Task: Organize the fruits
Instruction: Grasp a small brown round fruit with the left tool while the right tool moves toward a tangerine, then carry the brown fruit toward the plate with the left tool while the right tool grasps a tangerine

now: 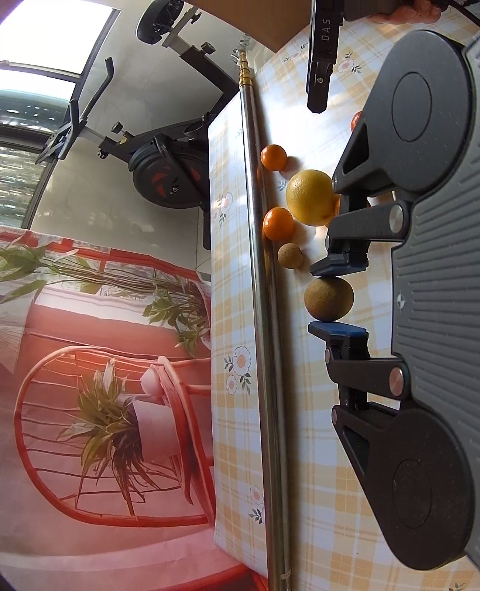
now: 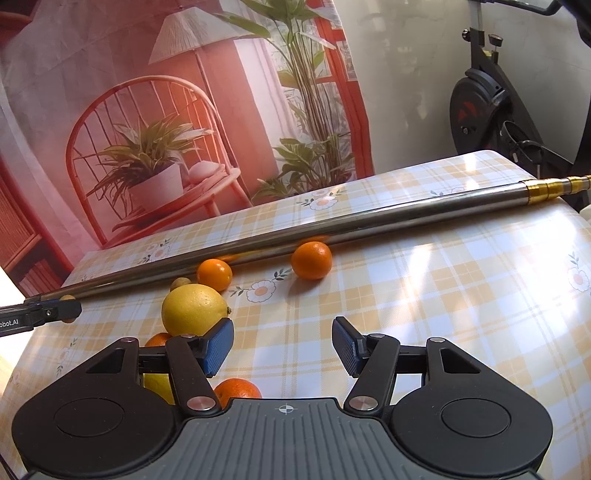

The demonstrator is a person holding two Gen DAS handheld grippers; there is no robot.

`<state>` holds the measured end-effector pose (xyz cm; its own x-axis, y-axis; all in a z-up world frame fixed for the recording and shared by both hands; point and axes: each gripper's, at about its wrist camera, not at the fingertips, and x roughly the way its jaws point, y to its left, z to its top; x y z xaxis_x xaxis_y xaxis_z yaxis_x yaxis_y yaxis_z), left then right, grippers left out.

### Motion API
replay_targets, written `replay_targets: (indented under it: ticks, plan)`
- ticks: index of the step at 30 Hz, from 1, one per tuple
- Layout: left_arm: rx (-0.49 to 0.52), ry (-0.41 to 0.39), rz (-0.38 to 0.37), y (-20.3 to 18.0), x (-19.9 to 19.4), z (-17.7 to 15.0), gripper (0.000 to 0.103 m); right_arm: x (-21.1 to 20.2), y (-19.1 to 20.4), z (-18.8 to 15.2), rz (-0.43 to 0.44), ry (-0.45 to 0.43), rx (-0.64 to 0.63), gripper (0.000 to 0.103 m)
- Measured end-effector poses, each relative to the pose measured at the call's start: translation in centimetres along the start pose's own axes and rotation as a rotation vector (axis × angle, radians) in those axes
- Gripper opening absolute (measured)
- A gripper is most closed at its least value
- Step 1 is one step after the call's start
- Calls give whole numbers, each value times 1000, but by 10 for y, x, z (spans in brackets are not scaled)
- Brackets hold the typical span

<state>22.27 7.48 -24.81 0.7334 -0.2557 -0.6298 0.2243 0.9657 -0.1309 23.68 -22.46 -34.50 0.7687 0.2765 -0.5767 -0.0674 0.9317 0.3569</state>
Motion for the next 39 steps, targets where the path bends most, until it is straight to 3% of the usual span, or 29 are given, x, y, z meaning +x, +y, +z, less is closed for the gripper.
replay_targets:
  ticks: [12,19,39]
  plan:
    - [60,26,39,-23,-14,-25,28,3,11,0,47,41,-11,57]
    - [-13,20,26,-10,-21,-28,28,5,24,-4,86,65,-25,57]
    - [11,27,-5,-24,-19,-31,28,2,9,-15,63,83,10,56]
